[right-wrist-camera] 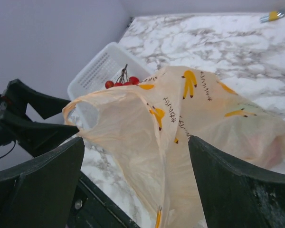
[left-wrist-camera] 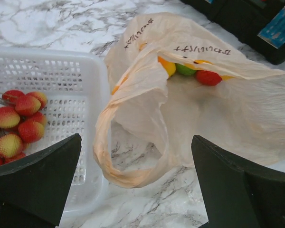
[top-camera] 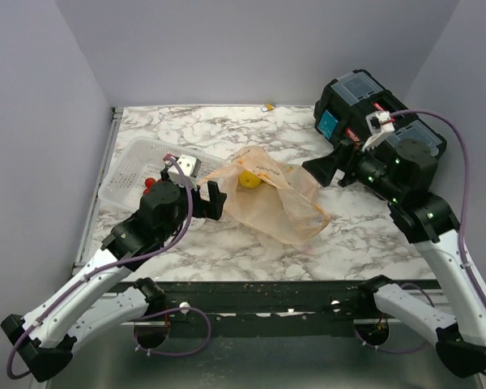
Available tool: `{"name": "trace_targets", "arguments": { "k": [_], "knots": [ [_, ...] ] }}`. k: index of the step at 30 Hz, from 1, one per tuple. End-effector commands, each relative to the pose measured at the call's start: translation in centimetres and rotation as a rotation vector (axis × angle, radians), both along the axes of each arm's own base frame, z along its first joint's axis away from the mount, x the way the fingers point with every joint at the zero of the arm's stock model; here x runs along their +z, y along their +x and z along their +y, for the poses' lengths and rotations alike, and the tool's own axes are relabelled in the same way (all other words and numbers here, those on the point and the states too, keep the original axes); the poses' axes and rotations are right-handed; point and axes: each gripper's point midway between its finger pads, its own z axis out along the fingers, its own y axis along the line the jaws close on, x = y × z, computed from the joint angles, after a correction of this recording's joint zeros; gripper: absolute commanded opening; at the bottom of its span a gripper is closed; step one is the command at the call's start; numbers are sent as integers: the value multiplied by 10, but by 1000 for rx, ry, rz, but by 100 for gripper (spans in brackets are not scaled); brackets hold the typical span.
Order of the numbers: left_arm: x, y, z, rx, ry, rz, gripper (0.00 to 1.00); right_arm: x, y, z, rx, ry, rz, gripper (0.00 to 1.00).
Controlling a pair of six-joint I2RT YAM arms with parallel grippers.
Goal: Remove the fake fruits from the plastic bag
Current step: Adjust the plastic bag at the center of the board.
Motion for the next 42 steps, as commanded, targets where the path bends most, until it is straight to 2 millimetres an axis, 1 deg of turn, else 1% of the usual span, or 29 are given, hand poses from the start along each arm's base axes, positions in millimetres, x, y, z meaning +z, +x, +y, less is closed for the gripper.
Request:
{"name": "trace_targets", "arguments": {
  "k": [1, 3, 4, 5, 6, 8, 9, 10, 13, 15, 18, 20, 22, 24, 26, 27, 28, 31, 33, 34, 37, 38, 40, 41, 42],
  "knots": [
    [-19, 13, -2, 37, -87, 74, 99, -24, 1, 39, 155, 22, 114, 92],
    [-29, 15, -11, 3, -124, 111, 99, -48, 8, 56, 107, -77, 160, 92],
    [-33, 14, -15, -16, -136, 123, 97, -62, 7, 70, 75, -177, 168, 93],
    [-36, 14, -18, -27, -143, 133, 94, -72, 11, 75, 15, -275, 153, 94],
    [-40, 14, -20, -36, -146, 136, 90, -84, 11, 83, 1, -383, 143, 95],
    [-46, 14, -20, -35, -154, 144, 83, -104, 27, 77, -102, -581, 152, 96],
    [-48, 13, -21, -40, -161, 143, 78, -111, 36, 72, -159, -671, 142, 97],
    [-49, 12, -22, -51, -168, 139, 75, -116, 41, 66, -190, -759, 132, 98],
    [-58, 12, -21, -43, -171, 144, 58, -130, 60, 49, -293, -995, 96, 100],
    [-63, 12, -20, -41, -165, 146, 48, -140, 66, 40, -332, -1105, 96, 100],
    [-70, 13, -19, -36, -149, 147, 31, -154, 72, 33, -357, -1196, 82, 100],
    [-76, 13, -18, -35, -143, 153, 24, -164, 74, 30, -371, -1235, 62, 100],
    [-82, 12, -17, -31, -137, 160, 17, -165, 77, 24, -419, -1248, 51, 100],
    [-90, 11, -15, -20, -132, 168, 12, -162, 81, 22, -459, -1227, 35, 99],
    [-97, 11, -12, -2, -138, 175, 7, -161, 84, 21, -460, -1207, 23, 93],
    [-98, 10, -12, 3, -148, 178, 4, -162, 85, 19, -457, -1202, 19, 87],
    [-102, 9, -12, 5, -155, 181, 1, -164, 87, 15, -464, -1201, 22, 79],
    [-107, 8, -11, 16, -190, 183, 0, -166, 97, -8, -531, -1186, 53, 43],
    [-109, 11, -12, 29, -211, 173, 0, -160, 105, -16, -570, -1147, 47, 22],
    [-112, 12, -12, 32, -207, 182, 0, -154, 108, -16, -577, -1130, 32, 18],
    [-99, 24, -25, 20, -250, 171, 0, -129, 120, -15, -587, -1076, -29, 8],
    [-96, 30, -30, 19, -255, 173, 0, -119, 125, -14, -586, -1058, -46, 6],
    [-84, 48, -37, 38, -272, 174, 0, -105, 137, -15, -577, -1047, -63, 3],
    [-72, 58, -43, 37, -293, 159, 0, -100, 143, -16, -572, -1049, -70, 2],
    [-65, 70, -48, 35, -305, 156, 0, -95, 150, -20, -583, -1047, -71, 1]
  ]
}}
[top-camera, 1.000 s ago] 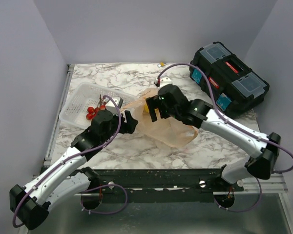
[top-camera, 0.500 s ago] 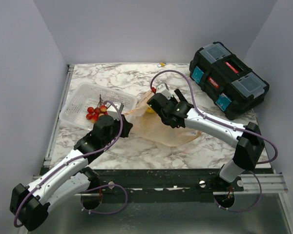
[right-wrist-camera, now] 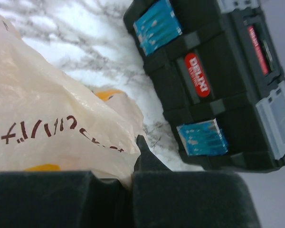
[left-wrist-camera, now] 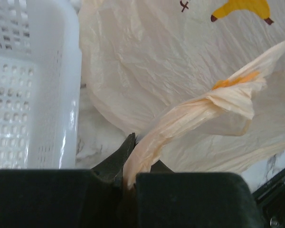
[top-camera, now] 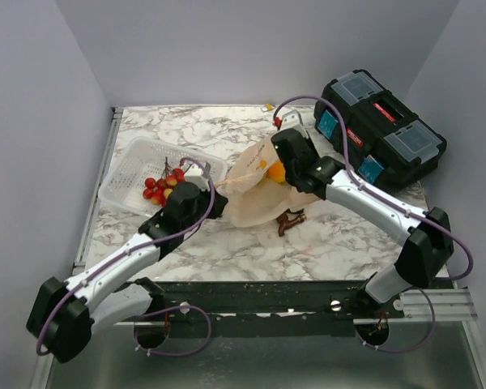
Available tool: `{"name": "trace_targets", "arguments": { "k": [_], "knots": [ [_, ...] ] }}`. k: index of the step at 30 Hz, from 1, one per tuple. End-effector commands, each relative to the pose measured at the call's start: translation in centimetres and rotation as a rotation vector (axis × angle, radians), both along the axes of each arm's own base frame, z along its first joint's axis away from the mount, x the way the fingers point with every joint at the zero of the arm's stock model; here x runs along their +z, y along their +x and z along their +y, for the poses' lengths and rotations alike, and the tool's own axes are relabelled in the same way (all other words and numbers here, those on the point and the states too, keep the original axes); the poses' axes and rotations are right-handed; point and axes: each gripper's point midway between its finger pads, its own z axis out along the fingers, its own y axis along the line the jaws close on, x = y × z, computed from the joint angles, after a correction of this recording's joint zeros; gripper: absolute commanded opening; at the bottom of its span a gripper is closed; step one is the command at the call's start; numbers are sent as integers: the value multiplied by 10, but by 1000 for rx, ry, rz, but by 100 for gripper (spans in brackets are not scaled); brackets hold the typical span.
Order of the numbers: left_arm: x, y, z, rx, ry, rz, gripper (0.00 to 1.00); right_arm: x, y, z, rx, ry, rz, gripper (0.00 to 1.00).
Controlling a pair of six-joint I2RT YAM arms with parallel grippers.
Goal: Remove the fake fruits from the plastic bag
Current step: Adjust the plastic bag at the center of the board.
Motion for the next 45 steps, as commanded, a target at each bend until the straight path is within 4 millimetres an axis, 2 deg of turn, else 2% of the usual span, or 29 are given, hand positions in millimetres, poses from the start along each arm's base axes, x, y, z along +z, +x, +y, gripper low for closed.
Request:
{"name": "trace_targets", "arguments": {
  "k": [1, 2, 4, 6, 8, 10, 11, 12, 14, 16, 19, 22, 27, 30, 31, 37, 39, 41, 43, 45],
  "knots": [
    [62, 56, -25, 40, -124, -82, 0, 51, 35, -7, 2, 52, -112, 1],
    [70, 67, -29, 42, -131, -88, 0, 56, 41, -12, -13, 53, -121, 1],
    [101, 92, -42, 35, -146, -130, 0, 63, 52, -16, -16, 46, -124, 1],
    [116, 110, -47, 43, -138, -133, 0, 65, 58, -13, 11, 29, -106, 1],
    [120, 117, -53, 24, -140, -123, 0, 58, 59, -5, 55, 32, -60, 1],
    [110, 117, -54, 21, -135, -110, 0, 44, 53, 3, 66, 71, -10, 1],
    [102, 117, -53, 22, -130, -98, 0, 34, 48, 5, 60, 80, 14, 6],
    [89, 116, -51, 27, -121, -71, 0, 22, 41, 5, 42, 87, 43, 12],
    [66, 109, -51, 6, -112, -19, 0, -8, 23, 6, 17, 87, 117, 32],
    [44, 101, -48, -6, -100, 26, 0, -35, 2, 7, -6, 66, 187, 44],
    [22, 84, -43, -14, -110, 63, 0, -56, -26, -4, -74, 30, 233, 63],
    [13, 67, -41, -36, -146, 84, 0, -50, -41, -24, -167, 17, 213, 80],
    [13, 54, -39, -52, -159, 103, 0, -35, -52, -30, -134, 103, 168, 96],
    [25, 56, -37, -53, -149, 76, 0, -32, -63, -33, -130, 142, 182, 98],
    [30, 56, -38, -57, -152, 68, 3, -34, -68, -32, -126, 164, 205, 98],
    [58, 43, -41, -127, -179, 9, 50, -47, -97, -21, -67, 308, 314, 100],
    [65, 32, -41, -164, -183, -1, 60, -52, -103, -20, -72, 345, 322, 100],
    [71, 18, -40, -208, -186, -3, 65, -54, -105, -21, -69, 360, 312, 100],
    [81, -1, -37, -260, -192, -16, 67, -51, -105, -23, -71, 373, 297, 95],
    [89, -21, -32, -310, -182, -30, 68, -46, -106, -21, -62, 397, 287, 85]
  ]
}}
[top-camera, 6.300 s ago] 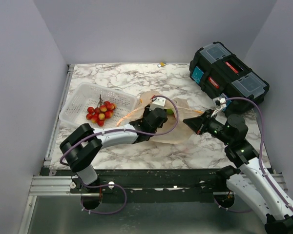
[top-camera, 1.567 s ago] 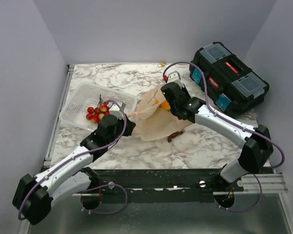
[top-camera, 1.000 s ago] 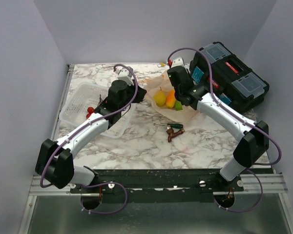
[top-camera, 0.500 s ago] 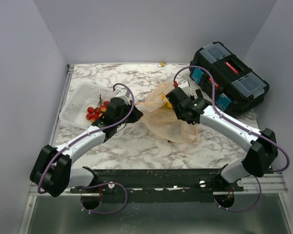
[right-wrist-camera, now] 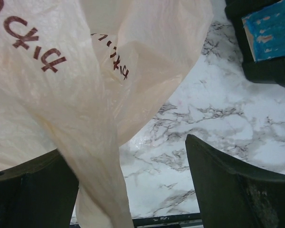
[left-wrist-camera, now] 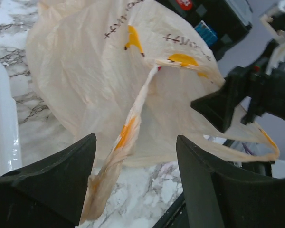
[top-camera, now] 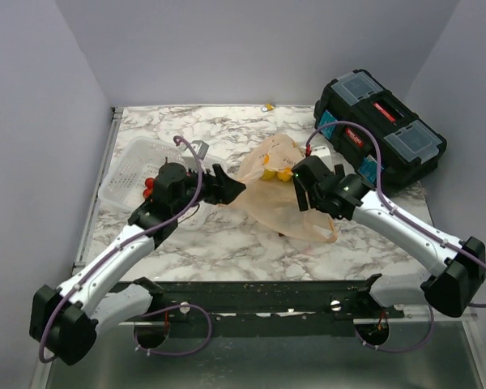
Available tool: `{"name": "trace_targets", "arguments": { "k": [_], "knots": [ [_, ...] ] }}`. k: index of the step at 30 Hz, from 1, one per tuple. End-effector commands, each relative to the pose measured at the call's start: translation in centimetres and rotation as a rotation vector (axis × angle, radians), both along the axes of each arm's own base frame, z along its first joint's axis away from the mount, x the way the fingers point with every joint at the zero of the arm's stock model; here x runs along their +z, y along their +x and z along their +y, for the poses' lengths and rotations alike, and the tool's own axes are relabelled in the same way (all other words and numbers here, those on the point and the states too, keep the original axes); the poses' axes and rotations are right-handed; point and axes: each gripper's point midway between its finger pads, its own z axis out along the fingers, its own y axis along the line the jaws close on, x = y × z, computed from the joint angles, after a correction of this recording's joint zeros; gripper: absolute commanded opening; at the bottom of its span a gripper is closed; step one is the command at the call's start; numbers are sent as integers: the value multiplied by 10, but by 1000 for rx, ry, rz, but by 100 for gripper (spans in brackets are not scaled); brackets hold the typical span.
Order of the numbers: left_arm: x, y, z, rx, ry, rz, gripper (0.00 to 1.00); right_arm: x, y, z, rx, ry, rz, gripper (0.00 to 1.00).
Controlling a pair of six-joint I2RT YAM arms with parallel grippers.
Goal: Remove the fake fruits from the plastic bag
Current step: Adjust the plastic bag at the center of the board.
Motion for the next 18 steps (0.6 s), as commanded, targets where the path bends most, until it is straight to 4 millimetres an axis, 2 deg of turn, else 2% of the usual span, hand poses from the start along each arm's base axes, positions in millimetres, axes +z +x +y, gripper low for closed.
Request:
{"name": "trace_targets", "arguments": {
  "k": [1, 4, 6, 9, 10, 11, 12, 14, 17, 18],
  "knots": [
    [18, -55, 5, -184, 15, -40, 68, 8, -7, 8, 6, 102, -9, 78],
    [26, -84, -1, -286, 32, -49, 68, 10, -13, 23, 66, 181, 16, 55],
    [36, -103, -14, -346, -13, -100, 68, 11, -17, 30, 101, 221, 22, 33],
    [45, -122, -31, -371, -44, -219, 69, 13, -15, 27, 105, 204, 9, 16],
    [50, -125, -39, -367, -58, -269, 69, 13, -14, 24, 91, 187, 8, 8],
    [47, -124, -45, -354, -56, -286, 69, 14, -13, 22, 76, 184, 5, 3],
    [50, -126, -54, -356, -74, -320, 68, 15, -13, 21, 67, 182, 2, 1],
    [45, -122, -68, -319, -72, -376, 67, 17, -14, 19, 54, 192, -9, 1],
    [32, -99, -87, -203, -18, -425, 67, 20, -15, 25, 80, 242, -29, 1],
    [22, -87, -96, -171, 17, -415, 67, 22, -16, 28, 83, 262, -34, 1]
  ]
}}
